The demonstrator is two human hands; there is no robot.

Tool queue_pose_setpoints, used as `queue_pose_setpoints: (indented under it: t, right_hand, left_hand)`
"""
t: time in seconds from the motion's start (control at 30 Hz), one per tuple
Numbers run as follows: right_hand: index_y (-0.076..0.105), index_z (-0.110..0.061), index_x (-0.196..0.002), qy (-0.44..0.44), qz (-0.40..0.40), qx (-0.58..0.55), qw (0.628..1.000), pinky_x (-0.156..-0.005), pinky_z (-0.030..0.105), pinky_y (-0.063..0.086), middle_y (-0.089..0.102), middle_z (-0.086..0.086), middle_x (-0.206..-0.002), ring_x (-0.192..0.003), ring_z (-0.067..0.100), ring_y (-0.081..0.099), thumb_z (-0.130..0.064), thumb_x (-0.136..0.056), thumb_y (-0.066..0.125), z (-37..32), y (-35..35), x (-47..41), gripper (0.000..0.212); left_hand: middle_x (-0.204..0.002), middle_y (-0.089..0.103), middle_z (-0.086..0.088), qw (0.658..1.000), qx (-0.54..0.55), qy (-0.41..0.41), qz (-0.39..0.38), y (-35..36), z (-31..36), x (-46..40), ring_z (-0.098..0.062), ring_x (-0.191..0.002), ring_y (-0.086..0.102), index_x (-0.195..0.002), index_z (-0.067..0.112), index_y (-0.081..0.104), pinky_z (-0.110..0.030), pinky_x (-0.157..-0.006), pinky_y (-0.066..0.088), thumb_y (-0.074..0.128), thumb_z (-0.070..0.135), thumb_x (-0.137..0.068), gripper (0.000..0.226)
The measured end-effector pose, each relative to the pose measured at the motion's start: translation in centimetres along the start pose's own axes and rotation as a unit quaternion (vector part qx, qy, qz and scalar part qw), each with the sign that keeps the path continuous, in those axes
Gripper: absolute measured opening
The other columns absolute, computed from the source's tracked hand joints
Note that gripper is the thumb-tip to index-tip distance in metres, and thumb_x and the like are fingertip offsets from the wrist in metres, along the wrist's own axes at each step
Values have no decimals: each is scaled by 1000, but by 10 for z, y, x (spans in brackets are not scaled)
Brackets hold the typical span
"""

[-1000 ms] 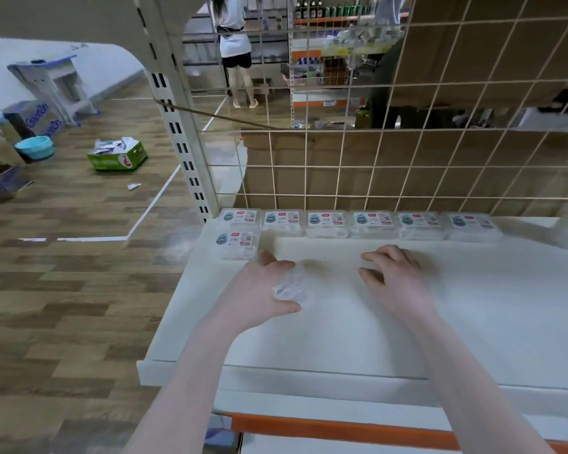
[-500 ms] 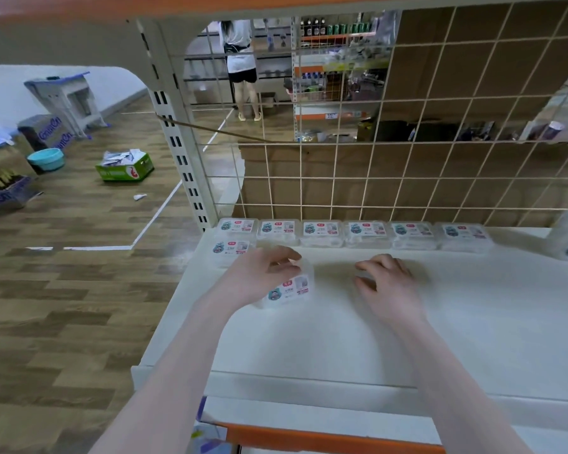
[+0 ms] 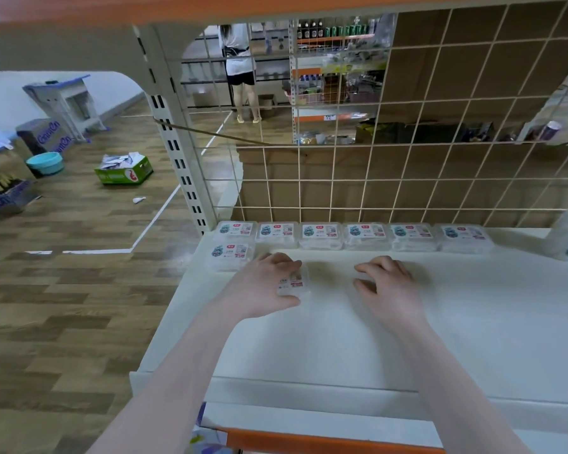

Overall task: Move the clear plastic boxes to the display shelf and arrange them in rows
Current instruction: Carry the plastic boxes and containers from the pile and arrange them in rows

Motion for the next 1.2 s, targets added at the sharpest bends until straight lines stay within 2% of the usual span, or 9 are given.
queue_pose_setpoints:
  t: [0.3, 0.43, 0.57, 1.0, 1.2]
  right_hand:
    - [64, -15, -114, -6, 14, -3, 1000, -94, 29, 31, 56, 3, -111, -110, 22, 46, -20, -88, 58, 0, 0, 0, 28]
    - [62, -17, -117, -7, 7, 15, 1000, -95, 29, 30, 55, 2, -113, -112, 21, 44, -23, -90, 56, -1, 0, 1, 29]
    - [63, -16, -116, -14, 13, 31, 999, -94, 31, 33, 56, 3, -111, -109, 23, 46, -23, -89, 56, -2, 1, 1, 28]
    - [67, -11, -107, -28, 31, 60, 997, -85, 37, 41, 60, 7, -101, -98, 30, 53, -16, -85, 62, -6, 1, 3, 24]
    - [69, -10, -98, -39, 50, 64, 996, -76, 38, 46, 61, 8, -93, -88, 32, 56, -12, -80, 66, -8, 0, 5, 19]
  left_hand:
    - [-143, 40, 4, 998, -25, 37, 35, -5, -2, -7, -17, -130, 36, -137, 18, 45, -28, -96, 37, 55, 32, -92, 48]
    - [-147, 36, 5, 998, -25, 33, 56, -5, -6, -10, -16, -134, 30, -140, 20, 41, -28, -97, 36, 52, 31, -94, 49]
    - [-147, 37, 4, 997, -16, 29, 73, 0, -13, -15, -18, -134, 31, -141, 20, 42, -31, -101, 36, 53, 30, -93, 50]
    - [-134, 51, -3, 992, 8, 36, 125, 1, -19, -20, -25, -123, 45, -125, 10, 55, -35, -90, 44, 57, 15, -86, 39]
    - [-136, 49, -1, 991, 9, 33, 126, 1, -22, -23, -23, -126, 43, -127, 12, 53, -31, -91, 39, 57, 14, -87, 40]
Point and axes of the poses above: each hand's wrist, its own x-axis away from the middle knuckle, its own y-axis out of the palm, z = x × y, the point moved 7 cm from there along -x, towards the middle knuckle
